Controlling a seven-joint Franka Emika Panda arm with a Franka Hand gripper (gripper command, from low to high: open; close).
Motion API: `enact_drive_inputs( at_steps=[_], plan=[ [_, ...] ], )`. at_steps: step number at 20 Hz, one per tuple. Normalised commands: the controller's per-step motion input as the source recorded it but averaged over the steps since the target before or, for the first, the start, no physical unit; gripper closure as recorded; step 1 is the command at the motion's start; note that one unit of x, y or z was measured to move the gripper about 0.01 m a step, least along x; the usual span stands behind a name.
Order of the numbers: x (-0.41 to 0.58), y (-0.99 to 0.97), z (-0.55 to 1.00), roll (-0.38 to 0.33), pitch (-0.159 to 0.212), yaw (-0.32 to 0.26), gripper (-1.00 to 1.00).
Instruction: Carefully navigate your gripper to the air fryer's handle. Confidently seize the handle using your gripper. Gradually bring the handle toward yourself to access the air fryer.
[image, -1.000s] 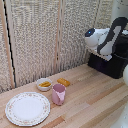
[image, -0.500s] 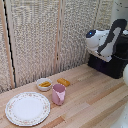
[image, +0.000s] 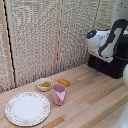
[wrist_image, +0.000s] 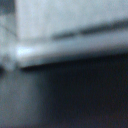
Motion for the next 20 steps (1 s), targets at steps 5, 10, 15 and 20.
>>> enact_drive_inputs(
  at_steps=[5,10,15,20],
  plan=[
    [0.000,0.10,0.00,0.292,0.208,-0.163,1.00],
    [-0.005,0.22,0.05,0.310,0.134,-0.148,1.00],
    [-0.157,0.43,0.08,0.243,0.029,-0.115,1.00],
    [-0.076,0.69,0.00,0.117,-0.032,-0.117,1.00]
  ],
)
